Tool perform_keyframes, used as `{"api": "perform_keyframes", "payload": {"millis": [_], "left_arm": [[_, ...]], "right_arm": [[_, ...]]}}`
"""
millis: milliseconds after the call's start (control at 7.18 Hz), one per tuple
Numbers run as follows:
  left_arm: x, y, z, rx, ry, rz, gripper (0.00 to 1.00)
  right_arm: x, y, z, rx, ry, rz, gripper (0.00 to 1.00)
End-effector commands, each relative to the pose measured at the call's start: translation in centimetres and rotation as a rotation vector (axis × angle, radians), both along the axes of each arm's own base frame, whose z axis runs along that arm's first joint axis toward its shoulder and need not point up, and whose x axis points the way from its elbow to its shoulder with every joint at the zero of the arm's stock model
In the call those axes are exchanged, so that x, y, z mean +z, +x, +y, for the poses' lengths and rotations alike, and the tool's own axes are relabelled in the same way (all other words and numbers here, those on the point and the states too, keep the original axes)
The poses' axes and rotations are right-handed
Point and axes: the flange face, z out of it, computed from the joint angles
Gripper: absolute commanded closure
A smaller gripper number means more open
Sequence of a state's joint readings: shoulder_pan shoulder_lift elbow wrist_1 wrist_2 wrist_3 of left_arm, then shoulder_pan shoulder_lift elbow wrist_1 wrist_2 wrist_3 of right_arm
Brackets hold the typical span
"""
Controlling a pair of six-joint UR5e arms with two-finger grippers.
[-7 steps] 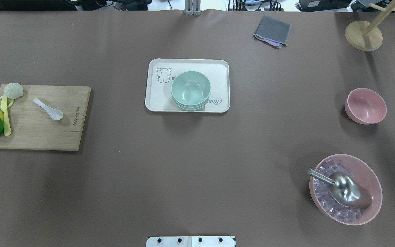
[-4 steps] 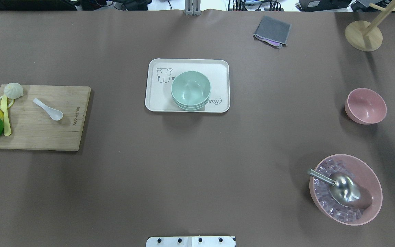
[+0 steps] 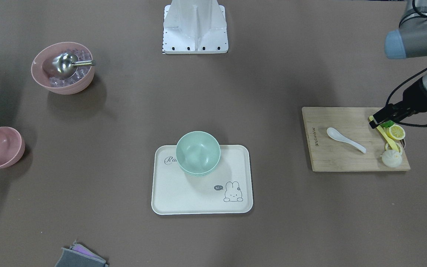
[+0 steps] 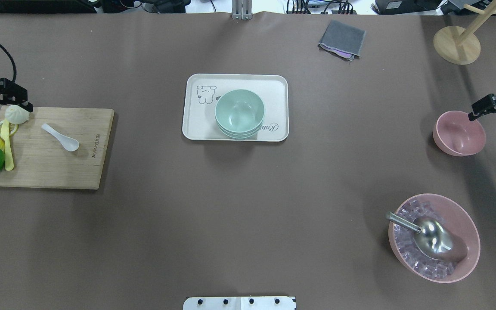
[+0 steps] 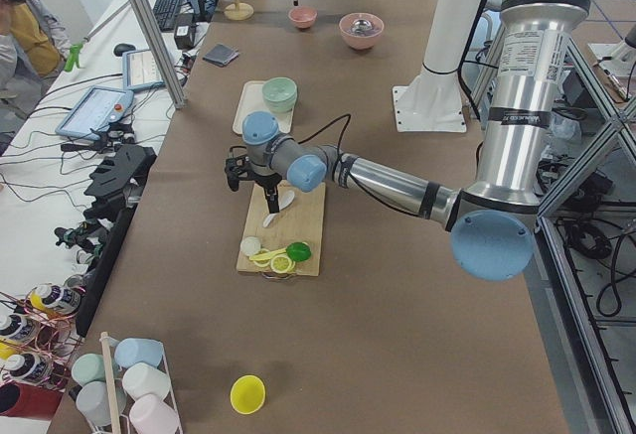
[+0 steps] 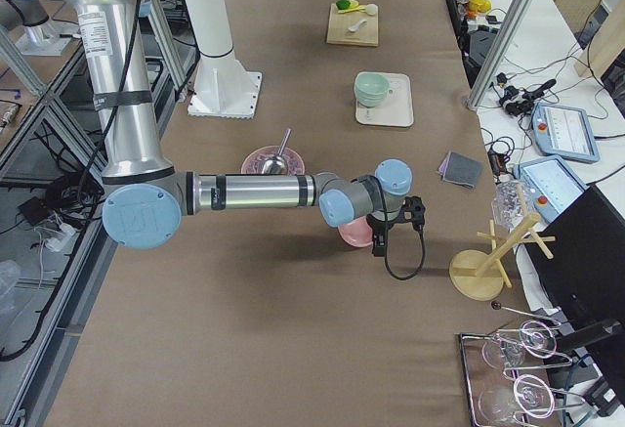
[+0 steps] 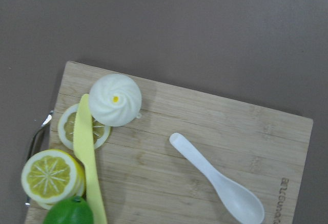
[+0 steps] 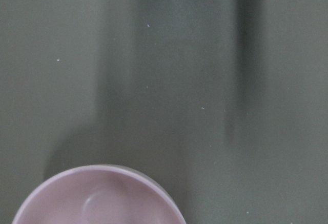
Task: Stack pink bowl on green and place spoon
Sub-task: 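Reach the left gripper to the white spoon while the right gripper reaches the pink bowl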
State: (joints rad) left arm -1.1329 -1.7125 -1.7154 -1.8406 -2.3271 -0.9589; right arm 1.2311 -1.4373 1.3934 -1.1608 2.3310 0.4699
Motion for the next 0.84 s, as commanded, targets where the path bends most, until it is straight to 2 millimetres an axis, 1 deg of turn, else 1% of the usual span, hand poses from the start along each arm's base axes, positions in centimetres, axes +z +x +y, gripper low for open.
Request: {"api": "perform_keyframes", "payload": {"millis": [0, 139, 278, 418, 557, 696], "left_arm": [[-0.8, 3.6, 0.3, -0.004, -0.059, 0.003, 0.08], [-1.7, 4.6, -0.4, -0.025, -0.078, 0.007, 0.19], [-1.4, 4.8, -0.6, -0.024, -0.087, 0.004, 0.27], [-1.3, 4.9, -0.7, -0.027, -0.092, 0.004, 0.27], [-1.0, 5.6, -1.5, -0.051, -0.137, 0.001, 0.26], [-1.5, 7.1, -3.6, -0.087, -0.19, 0.002, 0.17]], "right_arm": [[2.6, -0.4, 1.1, -0.004, -0.037, 0.009, 0.16], [1.9, -0.6, 1.0, -0.004, -0.034, -0.001, 0.57], [2.3, -0.6, 1.1, -0.01, -0.047, -0.011, 1.0], [1.8, -0.8, 1.0, -0.014, -0.048, -0.027, 1.0], [0.6, -1.2, 0.8, -0.024, -0.051, -0.064, 1.0], [-1.2, -1.6, 0.2, -0.017, -0.06, -0.1, 1.0]]}}
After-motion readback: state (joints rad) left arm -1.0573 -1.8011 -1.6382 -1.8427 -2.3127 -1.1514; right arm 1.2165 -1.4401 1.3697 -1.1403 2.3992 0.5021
